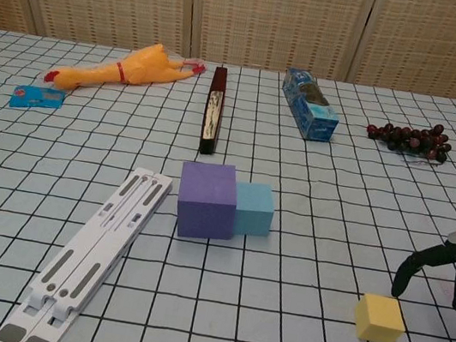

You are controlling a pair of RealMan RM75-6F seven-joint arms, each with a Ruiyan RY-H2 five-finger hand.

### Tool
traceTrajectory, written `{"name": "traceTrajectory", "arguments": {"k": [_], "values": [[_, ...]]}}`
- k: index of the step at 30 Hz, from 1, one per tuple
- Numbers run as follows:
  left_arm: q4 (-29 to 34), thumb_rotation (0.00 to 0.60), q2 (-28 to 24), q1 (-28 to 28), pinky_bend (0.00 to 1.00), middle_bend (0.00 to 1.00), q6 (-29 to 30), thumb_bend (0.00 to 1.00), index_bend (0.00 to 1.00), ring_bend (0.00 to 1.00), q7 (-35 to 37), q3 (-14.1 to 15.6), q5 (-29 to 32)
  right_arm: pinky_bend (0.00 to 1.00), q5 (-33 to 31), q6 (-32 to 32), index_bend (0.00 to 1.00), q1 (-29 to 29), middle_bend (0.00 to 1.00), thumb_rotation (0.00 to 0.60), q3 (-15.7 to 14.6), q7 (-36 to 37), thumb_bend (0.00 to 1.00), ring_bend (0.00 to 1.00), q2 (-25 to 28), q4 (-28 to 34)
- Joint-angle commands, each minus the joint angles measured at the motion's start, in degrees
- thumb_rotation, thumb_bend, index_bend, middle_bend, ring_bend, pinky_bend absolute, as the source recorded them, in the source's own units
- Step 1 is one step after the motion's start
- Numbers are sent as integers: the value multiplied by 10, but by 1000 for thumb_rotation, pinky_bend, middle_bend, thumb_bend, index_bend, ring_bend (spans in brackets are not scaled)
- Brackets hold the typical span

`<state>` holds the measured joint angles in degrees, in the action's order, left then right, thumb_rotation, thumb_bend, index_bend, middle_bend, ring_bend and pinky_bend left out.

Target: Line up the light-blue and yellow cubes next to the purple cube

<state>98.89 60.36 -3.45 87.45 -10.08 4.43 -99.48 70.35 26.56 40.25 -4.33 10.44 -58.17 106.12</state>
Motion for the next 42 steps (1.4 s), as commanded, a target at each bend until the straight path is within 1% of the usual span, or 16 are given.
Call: {"name": "traceTrajectory", "arguments": {"k": [1,13,26,37,42], "values": [[-1,600,0,2,841,694,3,466,520,634,3,-1,0,1000,1,-1,280,-2,904,600,1,4,0,973,-6,-7],[-3,600,-2,3,842,698,10,467,521,635,12,-1,-5,1000,23,18,328,-18,908,600,13,30,0,980,-40,-43],[-7,600,-3,8,842,701,23,466,520,635,23,-4,-9,1000,56,31,366,-28,915,600,15,50,0,985,-68,-70],[-8,600,-5,10,842,702,30,467,521,636,30,-5,-12,1000,75,57,378,-39,918,600,15,55,0,986,-95,-98],[-11,600,-6,19,842,705,50,467,521,636,37,-16,5,1000,104,86,378,-53,918,600,12,78,0,987,-111,-114]]}}
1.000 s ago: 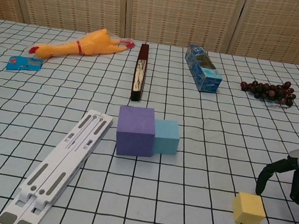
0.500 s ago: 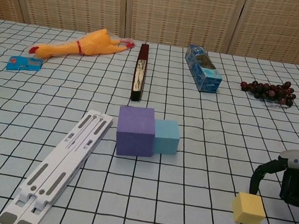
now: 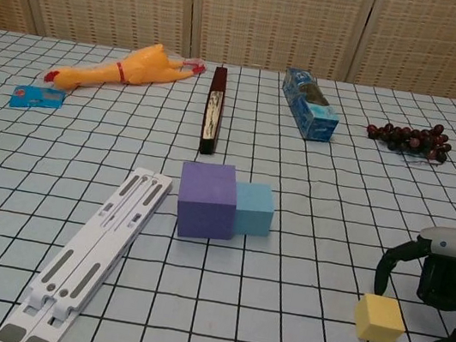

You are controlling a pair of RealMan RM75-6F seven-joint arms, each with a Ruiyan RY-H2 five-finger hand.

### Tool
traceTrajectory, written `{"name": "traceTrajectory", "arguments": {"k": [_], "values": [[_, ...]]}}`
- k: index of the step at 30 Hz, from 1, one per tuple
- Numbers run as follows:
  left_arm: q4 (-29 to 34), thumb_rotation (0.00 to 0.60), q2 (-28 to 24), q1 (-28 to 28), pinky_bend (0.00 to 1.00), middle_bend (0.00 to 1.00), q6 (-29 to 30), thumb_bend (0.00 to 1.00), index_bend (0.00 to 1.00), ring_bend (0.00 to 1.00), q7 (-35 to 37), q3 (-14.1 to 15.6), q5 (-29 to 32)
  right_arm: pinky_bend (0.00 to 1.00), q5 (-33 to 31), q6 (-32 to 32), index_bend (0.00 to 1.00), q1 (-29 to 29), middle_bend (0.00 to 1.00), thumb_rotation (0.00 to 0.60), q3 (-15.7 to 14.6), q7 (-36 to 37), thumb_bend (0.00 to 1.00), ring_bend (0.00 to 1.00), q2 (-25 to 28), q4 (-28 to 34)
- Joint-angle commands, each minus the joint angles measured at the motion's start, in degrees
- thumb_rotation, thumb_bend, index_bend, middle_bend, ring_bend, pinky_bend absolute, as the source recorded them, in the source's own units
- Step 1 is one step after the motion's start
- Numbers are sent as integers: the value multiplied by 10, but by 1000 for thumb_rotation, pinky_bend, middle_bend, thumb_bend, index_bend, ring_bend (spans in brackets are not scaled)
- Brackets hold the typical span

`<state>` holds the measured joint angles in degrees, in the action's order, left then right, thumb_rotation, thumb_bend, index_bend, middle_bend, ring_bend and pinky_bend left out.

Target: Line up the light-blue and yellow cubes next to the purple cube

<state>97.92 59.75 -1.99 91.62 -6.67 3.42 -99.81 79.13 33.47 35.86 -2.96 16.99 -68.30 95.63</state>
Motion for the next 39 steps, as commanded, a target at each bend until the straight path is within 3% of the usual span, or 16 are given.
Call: {"name": "traceTrajectory", "arguments": {"k": [1,8,17,30,39], "values": [[-2,600,0,6,842,706,11,466,521,636,5,-7,11,1000,25,26,378,-13,918,600,-4,19,0,987,-13,-13],[-4,600,0,6,843,709,10,465,522,637,7,-7,8,1000,79,85,379,-38,919,600,-17,60,0,987,-41,-48],[-3,600,0,5,843,709,5,464,522,637,6,-6,9,1000,169,182,406,-64,920,600,-53,167,0,988,-89,-136],[-3,600,0,5,843,709,3,466,522,637,7,-7,8,1000,177,207,436,-65,922,600,-67,189,0,988,-118,-185],[-2,600,0,5,843,709,3,467,522,637,8,-7,6,1000,167,218,521,-68,927,600,-66,186,0,996,-127,-194]]}}
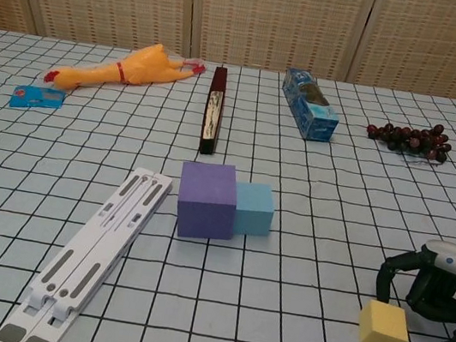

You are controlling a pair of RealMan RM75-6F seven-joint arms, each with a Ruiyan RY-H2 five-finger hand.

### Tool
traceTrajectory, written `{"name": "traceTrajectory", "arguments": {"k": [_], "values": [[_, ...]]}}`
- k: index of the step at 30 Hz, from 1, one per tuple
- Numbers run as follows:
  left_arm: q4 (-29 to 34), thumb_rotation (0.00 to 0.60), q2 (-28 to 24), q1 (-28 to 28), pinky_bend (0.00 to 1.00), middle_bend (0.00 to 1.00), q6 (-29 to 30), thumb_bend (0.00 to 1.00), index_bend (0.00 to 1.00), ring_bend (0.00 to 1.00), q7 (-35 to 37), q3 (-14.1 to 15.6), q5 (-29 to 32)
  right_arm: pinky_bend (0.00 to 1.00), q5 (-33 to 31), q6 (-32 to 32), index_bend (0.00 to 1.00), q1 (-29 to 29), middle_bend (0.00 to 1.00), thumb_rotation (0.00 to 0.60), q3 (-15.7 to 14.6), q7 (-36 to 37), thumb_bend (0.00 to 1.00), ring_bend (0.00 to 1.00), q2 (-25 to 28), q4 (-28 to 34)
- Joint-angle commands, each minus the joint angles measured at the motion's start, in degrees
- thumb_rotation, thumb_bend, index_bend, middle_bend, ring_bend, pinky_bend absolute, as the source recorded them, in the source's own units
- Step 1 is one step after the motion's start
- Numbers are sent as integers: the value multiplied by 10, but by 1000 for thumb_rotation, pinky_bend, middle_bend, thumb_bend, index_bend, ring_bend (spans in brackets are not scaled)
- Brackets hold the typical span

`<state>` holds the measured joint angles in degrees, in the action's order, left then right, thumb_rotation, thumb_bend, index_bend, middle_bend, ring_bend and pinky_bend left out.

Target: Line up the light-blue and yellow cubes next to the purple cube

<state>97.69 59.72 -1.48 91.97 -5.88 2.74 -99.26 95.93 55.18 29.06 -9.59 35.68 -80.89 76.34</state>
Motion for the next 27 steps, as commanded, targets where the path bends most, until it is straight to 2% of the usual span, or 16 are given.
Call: {"name": "traceTrajectory", "arguments": {"k": [1,12,27], "values": [[0,600,0,0,843,709,0,467,522,637,0,0,0,1000,-3,3,531,-1,928,600,1,-3,0,996,-2,-3],[0,600,0,0,843,709,-2,466,522,637,-2,0,-1,1000,-11,7,575,-1,930,600,3,-1,0,998,-9,-12],[1,600,0,-1,843,709,-3,466,522,637,-4,1,-4,1000,-9,9,516,4,930,600,2,16,0,998,-27,-27]]}}
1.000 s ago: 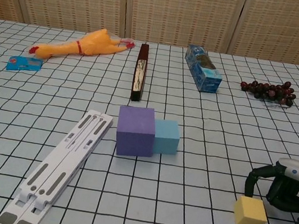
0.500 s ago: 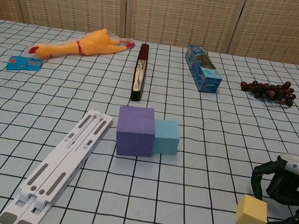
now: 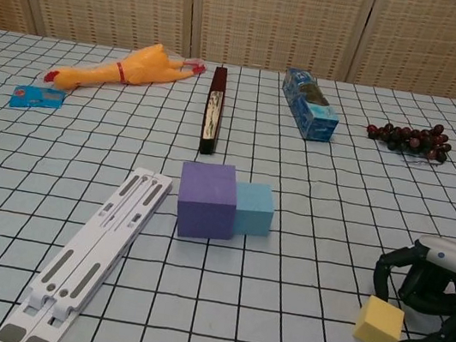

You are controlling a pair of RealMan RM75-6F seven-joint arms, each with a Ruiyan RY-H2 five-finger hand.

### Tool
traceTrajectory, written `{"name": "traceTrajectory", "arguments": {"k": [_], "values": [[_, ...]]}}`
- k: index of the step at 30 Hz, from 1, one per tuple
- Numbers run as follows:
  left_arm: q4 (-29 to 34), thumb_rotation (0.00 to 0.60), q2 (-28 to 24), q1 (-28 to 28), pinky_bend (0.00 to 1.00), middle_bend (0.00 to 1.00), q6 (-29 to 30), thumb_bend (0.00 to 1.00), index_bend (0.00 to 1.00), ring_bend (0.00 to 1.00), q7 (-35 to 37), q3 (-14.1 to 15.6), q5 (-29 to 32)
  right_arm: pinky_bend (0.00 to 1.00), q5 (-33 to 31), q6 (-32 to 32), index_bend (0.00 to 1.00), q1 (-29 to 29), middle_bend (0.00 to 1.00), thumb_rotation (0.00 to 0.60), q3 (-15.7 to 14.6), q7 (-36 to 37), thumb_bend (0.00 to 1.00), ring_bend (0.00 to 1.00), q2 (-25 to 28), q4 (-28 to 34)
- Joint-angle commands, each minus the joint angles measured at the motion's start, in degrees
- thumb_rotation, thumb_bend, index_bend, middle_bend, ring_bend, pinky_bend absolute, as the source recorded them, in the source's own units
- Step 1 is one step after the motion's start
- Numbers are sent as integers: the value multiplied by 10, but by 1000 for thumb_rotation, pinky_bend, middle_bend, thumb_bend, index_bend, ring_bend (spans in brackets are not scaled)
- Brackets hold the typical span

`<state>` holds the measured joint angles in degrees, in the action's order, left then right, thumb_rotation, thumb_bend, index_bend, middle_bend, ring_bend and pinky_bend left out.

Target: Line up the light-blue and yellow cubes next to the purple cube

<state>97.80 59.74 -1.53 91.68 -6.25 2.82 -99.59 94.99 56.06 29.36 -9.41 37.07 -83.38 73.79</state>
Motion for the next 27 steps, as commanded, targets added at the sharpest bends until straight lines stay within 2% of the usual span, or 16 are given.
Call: {"name": "traceTrajectory", "arguments": {"k": [1,7,16,27], "values": [[0,600,0,0,843,709,-1,466,522,637,0,0,0,1000,1,0,506,1,930,600,0,4,0,998,-3,-3],[0,600,0,0,843,709,-1,466,522,636,0,0,-1,1000,5,1,443,4,930,600,-4,13,0,998,-8,-7],[0,600,-1,0,843,709,0,465,522,636,1,0,-1,1000,11,-2,408,10,930,600,-11,29,0,1000,-9,-10],[0,600,-1,0,843,709,-2,465,522,637,3,0,0,1000,4,-2,570,11,938,600,-10,30,1,1000,-9,-8]]}}
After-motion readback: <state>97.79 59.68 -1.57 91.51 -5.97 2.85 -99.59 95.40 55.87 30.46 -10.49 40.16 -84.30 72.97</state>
